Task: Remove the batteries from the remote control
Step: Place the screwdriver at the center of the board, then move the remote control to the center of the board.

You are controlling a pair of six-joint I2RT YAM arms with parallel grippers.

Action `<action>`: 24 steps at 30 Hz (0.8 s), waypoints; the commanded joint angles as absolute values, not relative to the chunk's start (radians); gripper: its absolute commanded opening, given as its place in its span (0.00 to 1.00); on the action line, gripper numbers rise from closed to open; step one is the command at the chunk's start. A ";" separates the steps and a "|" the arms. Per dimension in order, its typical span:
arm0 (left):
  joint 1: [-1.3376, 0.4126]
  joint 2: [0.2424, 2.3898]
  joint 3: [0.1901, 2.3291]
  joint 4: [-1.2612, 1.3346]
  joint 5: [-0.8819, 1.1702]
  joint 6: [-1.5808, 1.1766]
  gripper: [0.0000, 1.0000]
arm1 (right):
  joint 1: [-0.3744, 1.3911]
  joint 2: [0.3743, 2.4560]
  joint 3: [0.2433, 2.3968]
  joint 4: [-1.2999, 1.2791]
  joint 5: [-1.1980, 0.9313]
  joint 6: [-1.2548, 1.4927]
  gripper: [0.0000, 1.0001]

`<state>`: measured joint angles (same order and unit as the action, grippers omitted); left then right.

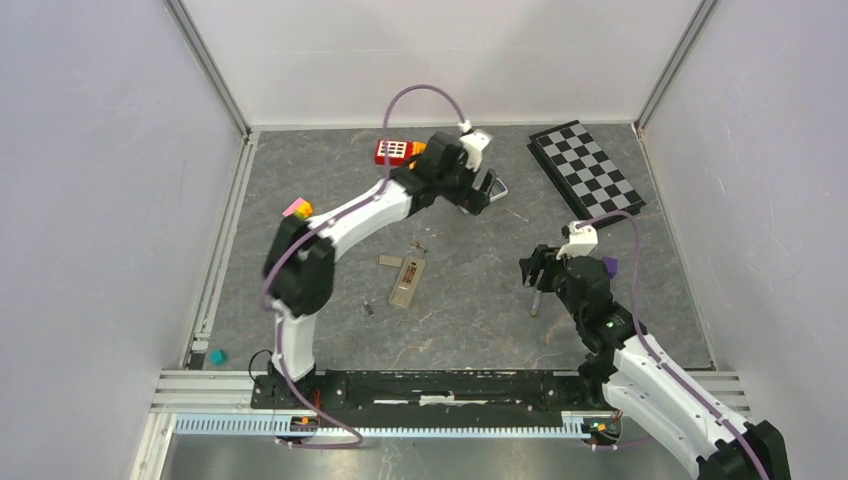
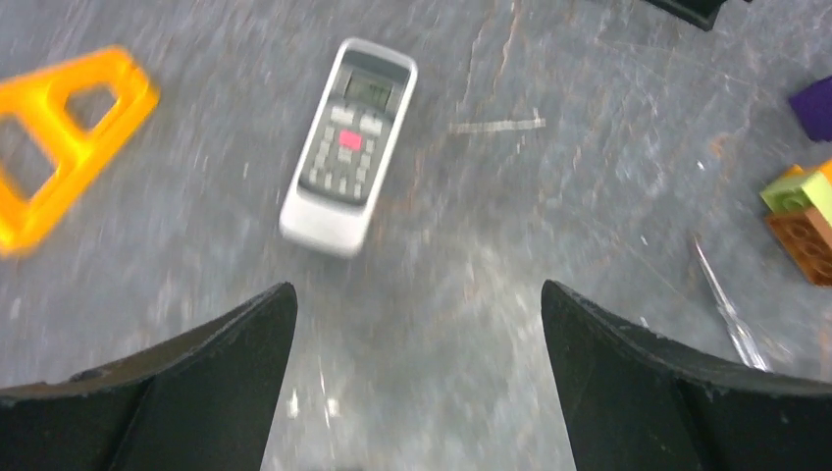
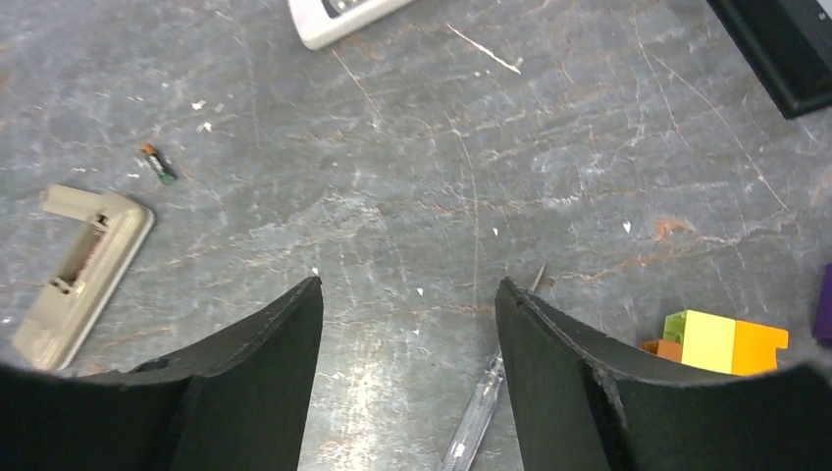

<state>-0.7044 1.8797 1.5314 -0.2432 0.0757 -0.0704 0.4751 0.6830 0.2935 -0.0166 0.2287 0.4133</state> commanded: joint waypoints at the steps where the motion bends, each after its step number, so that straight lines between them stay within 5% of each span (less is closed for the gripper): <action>1: -0.676 2.147 1.838 -0.402 0.236 0.148 1.00 | 0.472 0.638 0.350 -0.080 0.172 0.421 0.70; 9: -0.626 2.511 2.311 -0.660 0.291 0.184 1.00 | 0.473 0.550 0.335 -0.133 0.122 0.476 0.72; 16: -0.618 2.583 2.342 -0.689 0.271 0.201 0.99 | 0.472 0.534 0.303 -0.144 0.096 0.502 0.73; 24: -0.618 2.564 2.245 -0.738 0.387 0.200 0.35 | 0.472 0.551 0.301 -0.146 0.139 0.519 0.73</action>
<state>-0.6136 2.5698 2.3024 -0.6773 0.2939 0.1890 0.4751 0.5488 0.3096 -0.1574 0.1070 0.4995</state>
